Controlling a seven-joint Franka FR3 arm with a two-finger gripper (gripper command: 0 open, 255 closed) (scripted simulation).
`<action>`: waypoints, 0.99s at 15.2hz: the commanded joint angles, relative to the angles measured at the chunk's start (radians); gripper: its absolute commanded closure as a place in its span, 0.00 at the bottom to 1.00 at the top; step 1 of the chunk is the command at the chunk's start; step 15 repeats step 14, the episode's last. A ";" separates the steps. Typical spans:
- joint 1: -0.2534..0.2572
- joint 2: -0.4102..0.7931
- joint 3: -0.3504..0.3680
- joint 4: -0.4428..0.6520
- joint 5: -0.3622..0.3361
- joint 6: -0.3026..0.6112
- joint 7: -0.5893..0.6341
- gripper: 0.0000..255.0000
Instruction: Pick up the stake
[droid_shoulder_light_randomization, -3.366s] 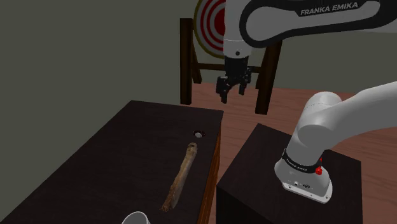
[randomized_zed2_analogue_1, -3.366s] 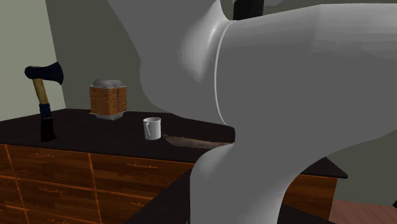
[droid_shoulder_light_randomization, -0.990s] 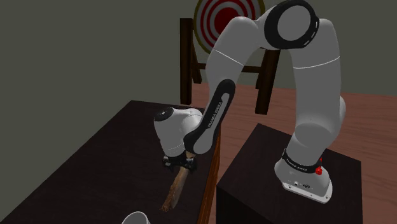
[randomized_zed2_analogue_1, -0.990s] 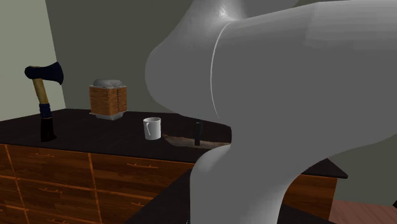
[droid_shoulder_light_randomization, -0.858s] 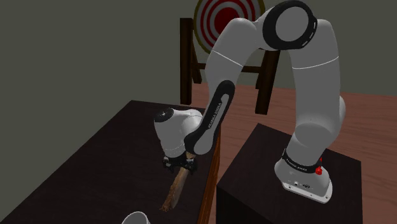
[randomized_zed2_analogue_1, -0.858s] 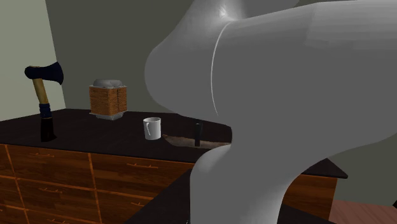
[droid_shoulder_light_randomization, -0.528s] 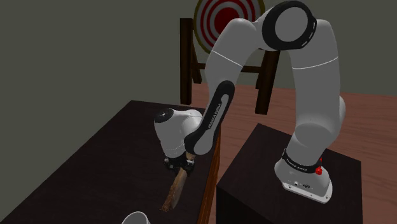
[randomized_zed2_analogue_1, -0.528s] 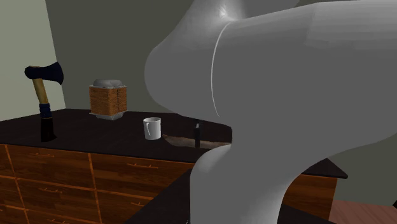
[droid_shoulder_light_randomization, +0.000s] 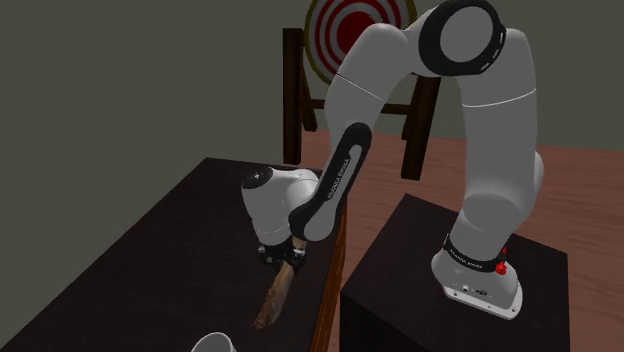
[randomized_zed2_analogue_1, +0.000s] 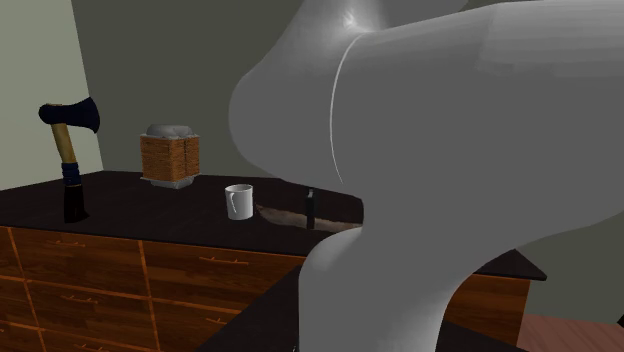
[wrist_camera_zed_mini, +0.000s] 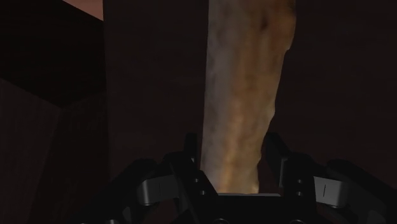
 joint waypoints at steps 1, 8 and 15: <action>-0.017 -0.023 0.023 0.001 0.028 -0.020 -0.020 1.00; -0.080 -0.119 0.103 -0.002 0.138 -0.087 -0.093 1.00; -0.113 -0.178 0.143 0.001 0.207 -0.131 -0.140 1.00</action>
